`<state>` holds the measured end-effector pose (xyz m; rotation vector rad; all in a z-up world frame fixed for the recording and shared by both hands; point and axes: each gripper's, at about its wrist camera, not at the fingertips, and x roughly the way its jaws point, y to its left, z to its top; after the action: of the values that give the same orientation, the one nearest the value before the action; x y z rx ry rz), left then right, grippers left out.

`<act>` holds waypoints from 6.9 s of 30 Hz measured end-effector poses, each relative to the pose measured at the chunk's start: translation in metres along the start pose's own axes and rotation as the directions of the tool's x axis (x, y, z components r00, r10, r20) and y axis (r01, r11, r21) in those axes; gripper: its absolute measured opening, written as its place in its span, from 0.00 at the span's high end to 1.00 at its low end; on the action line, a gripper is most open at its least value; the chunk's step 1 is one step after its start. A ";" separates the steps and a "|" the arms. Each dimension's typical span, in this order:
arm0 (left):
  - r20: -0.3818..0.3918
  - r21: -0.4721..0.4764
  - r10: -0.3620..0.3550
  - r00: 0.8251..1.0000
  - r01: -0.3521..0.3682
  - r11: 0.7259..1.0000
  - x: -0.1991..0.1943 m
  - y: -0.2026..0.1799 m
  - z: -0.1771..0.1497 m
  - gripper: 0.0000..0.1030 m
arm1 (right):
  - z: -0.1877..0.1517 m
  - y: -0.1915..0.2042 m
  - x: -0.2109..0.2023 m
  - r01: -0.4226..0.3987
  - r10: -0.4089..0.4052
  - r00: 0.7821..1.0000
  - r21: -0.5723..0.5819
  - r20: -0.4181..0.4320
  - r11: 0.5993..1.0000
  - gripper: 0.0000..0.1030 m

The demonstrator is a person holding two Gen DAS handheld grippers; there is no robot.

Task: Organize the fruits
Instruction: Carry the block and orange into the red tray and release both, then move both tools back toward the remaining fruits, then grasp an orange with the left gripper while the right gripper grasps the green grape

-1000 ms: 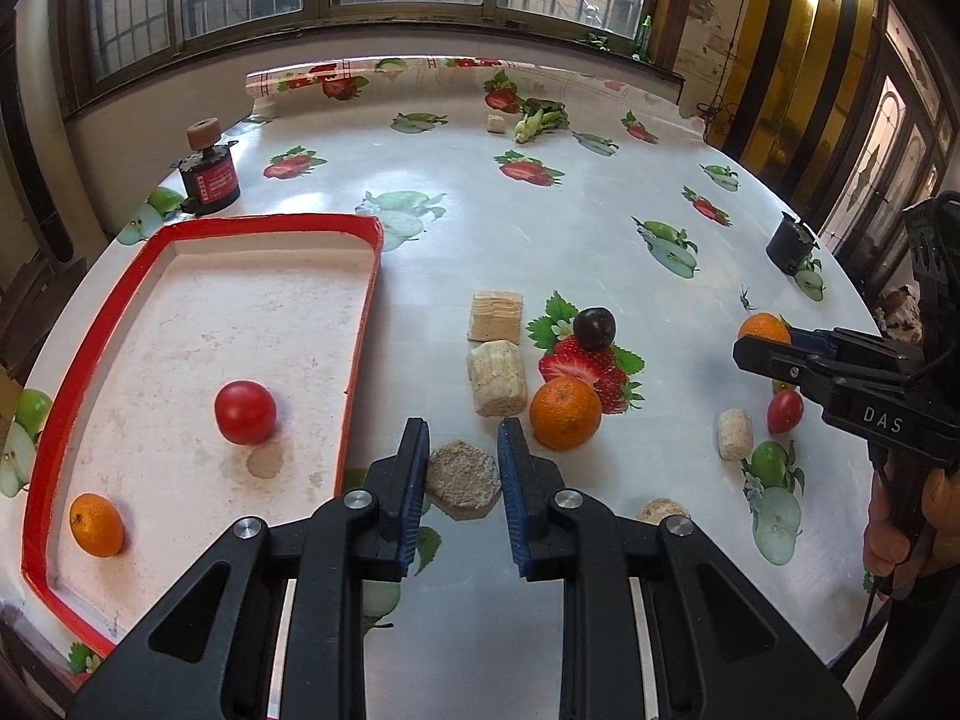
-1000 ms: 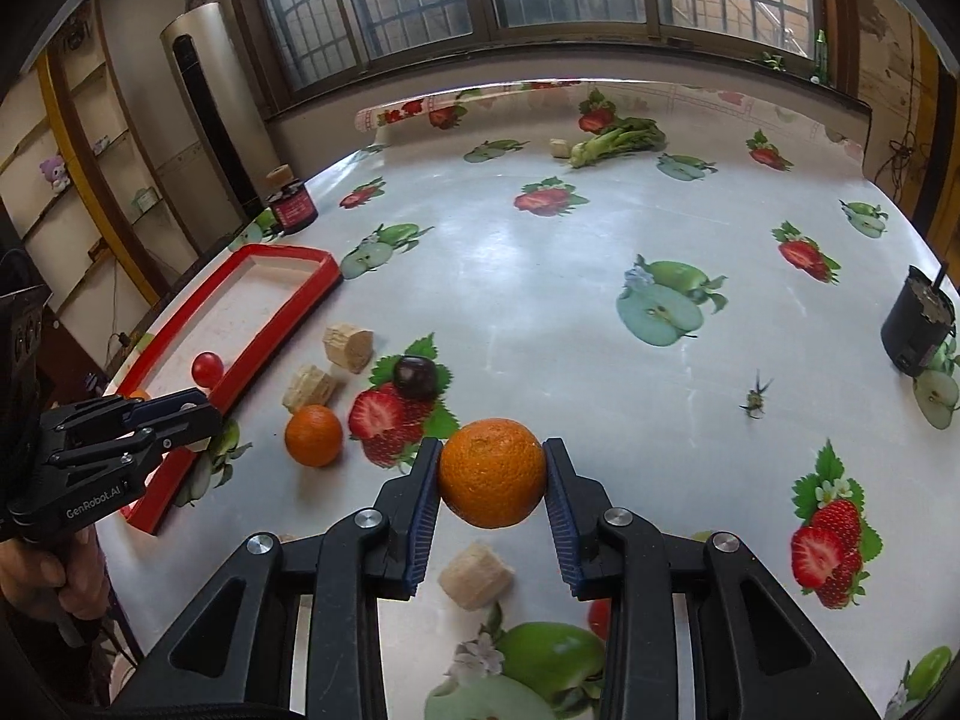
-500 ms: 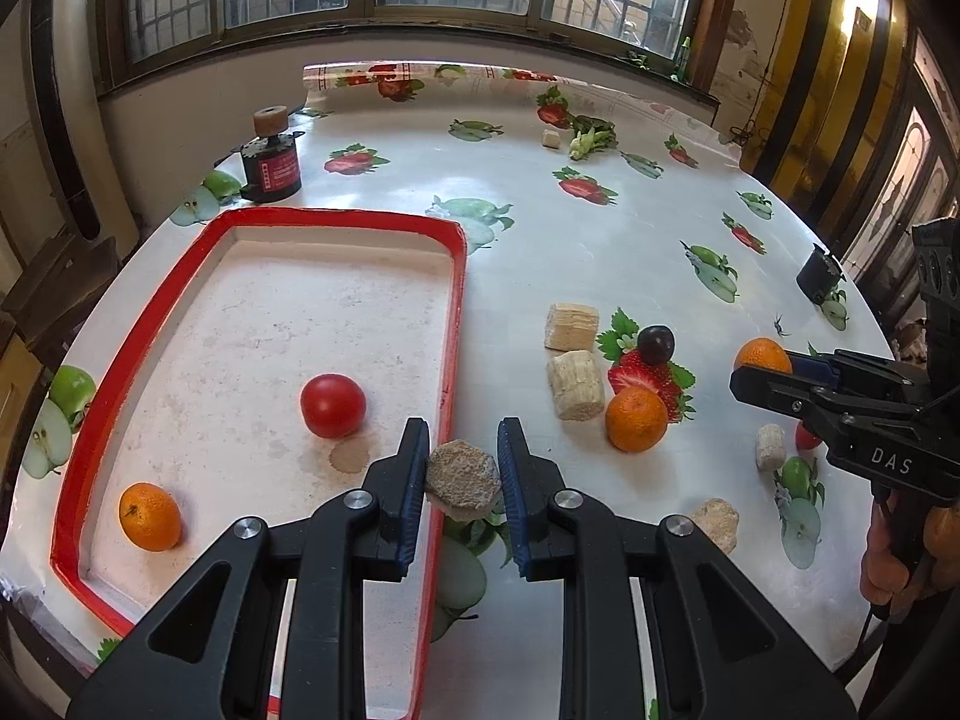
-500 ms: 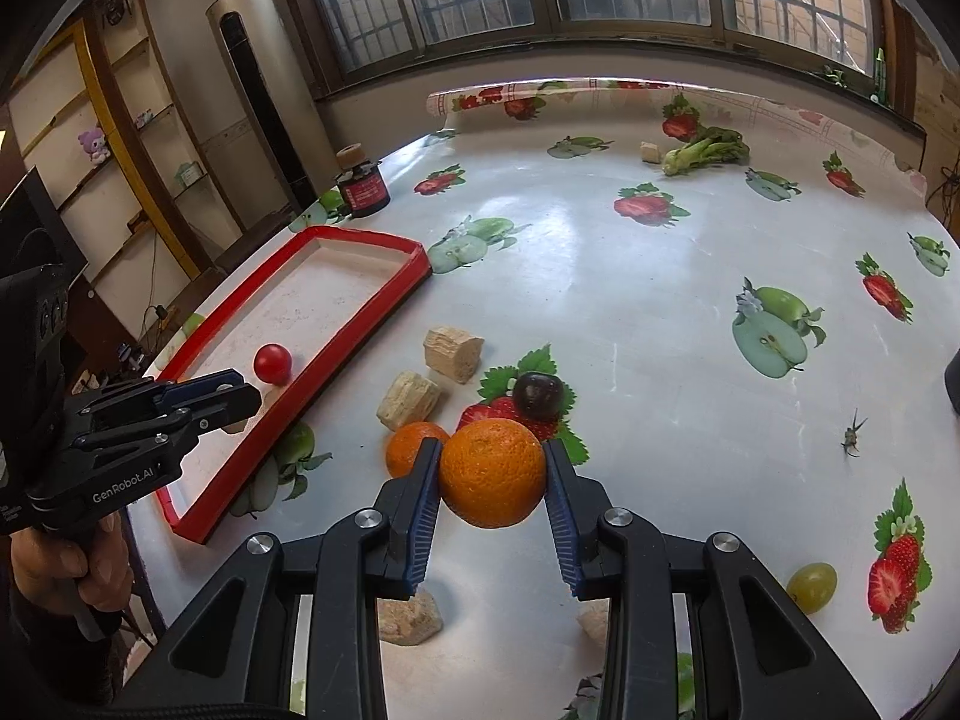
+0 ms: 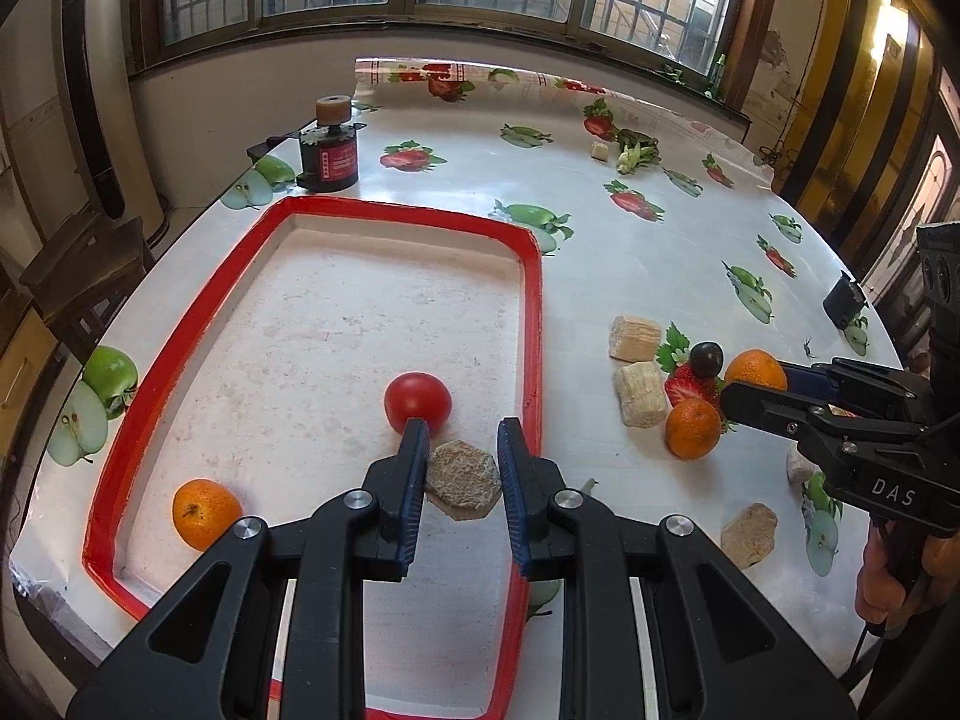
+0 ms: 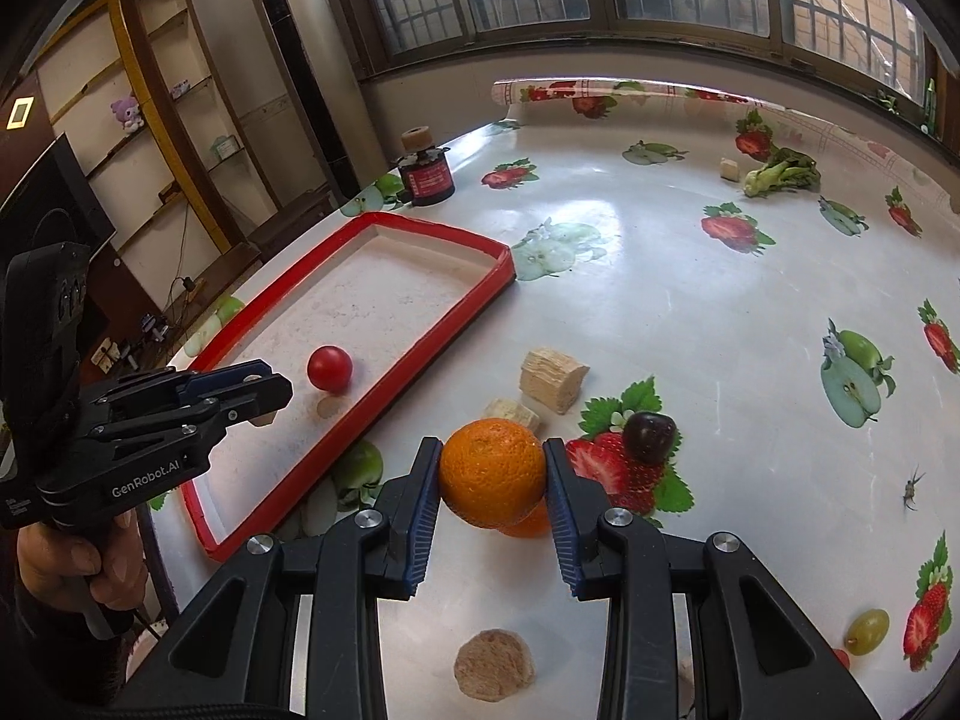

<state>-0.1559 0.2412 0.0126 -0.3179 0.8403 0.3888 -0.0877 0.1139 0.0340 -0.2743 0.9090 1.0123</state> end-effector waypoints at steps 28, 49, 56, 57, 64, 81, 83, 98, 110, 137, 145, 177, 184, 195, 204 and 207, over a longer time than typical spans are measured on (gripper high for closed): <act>0.021 -0.107 0.096 0.995 -0.093 0.990 -0.001 0.076 0.020 0.80 | 0.061 0.056 0.057 -0.089 0.088 0.996 -0.071 -0.025 0.993 0.67; -0.117 -0.152 0.108 0.987 -0.125 0.980 0.057 0.100 0.021 0.80 | 0.080 0.075 0.154 -0.072 0.050 0.985 -0.125 -0.168 0.990 0.67; -0.143 -0.147 0.125 0.982 -0.145 0.978 0.061 0.100 0.020 0.80 | 0.079 0.077 0.158 -0.061 0.036 0.984 -0.138 -0.172 0.989 0.65; -0.145 -0.145 0.131 0.981 -0.152 0.978 0.061 0.100 0.020 0.80 | 0.079 0.077 0.157 -0.059 0.035 0.985 -0.138 -0.169 0.989 0.63; -0.144 -0.148 0.148 0.979 -0.169 0.975 0.054 0.098 0.018 0.80 | 0.082 0.077 0.134 -0.051 0.033 0.992 -0.140 -0.123 0.989 0.54; -0.045 -0.086 0.162 0.986 -0.166 0.982 0.016 0.059 0.017 0.47 | 0.061 0.048 0.061 -0.016 0.012 0.999 -0.095 -0.039 0.995 0.50; -0.041 -0.078 0.158 0.987 -0.161 0.984 0.014 0.054 0.017 0.47 | 0.056 0.040 0.052 -0.009 0.006 1.000 -0.085 -0.030 0.996 0.50; -0.030 -0.019 0.104 0.994 -0.105 0.994 0.008 0.012 0.015 0.47 | 0.019 -0.036 -0.007 0.093 -0.093 0.996 0.038 0.010 0.995 0.46; -0.041 0.030 0.023 0.999 -0.022 0.999 0.008 -0.031 0.014 0.47 | -0.012 -0.080 -0.042 0.171 -0.175 0.984 0.122 0.018 0.978 0.42; -0.128 0.127 -0.094 0.987 0.110 0.986 0.031 -0.110 0.001 0.47 | -0.105 -0.167 -0.102 0.283 -0.295 0.955 0.336 -0.016 0.898 0.42; -0.149 0.127 -0.110 0.983 0.129 0.983 0.040 -0.118 -0.001 0.47 | -0.110 -0.169 -0.101 0.286 -0.301 0.954 0.345 -0.012 0.894 0.42; -0.119 0.142 -0.150 0.982 0.166 0.976 0.051 -0.125 0.003 0.68 | -0.088 -0.157 -0.073 0.261 -0.277 0.961 0.319 0.003 0.911 0.76; -0.075 0.142 -0.127 0.989 0.137 0.980 0.033 -0.114 0.007 0.68 | -0.071 -0.133 -0.075 0.220 -0.240 0.970 0.276 0.042 0.936 0.76; -0.032 0.104 -0.086 0.996 0.089 0.991 0.018 -0.082 0.011 0.68 | -0.041 -0.089 -0.063 0.125 -0.142 0.987 0.193 0.075 0.973 0.76; -0.012 0.069 -0.058 0.998 0.058 0.996 0.009 -0.057 0.011 0.68 | -0.020 -0.052 -0.046 0.075 -0.084 0.994 0.121 0.075 0.990 0.77; -0.006 0.058 -0.050 0.999 0.051 0.997 0.007 -0.049 0.012 0.68 | -0.014 -0.042 -0.040 0.062 -0.069 0.995 0.102 0.072 0.993 0.77</act>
<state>-0.1217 0.2043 0.0205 -0.2861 0.8452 0.3161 -0.0692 0.0592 0.0477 -0.1797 0.8732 0.9082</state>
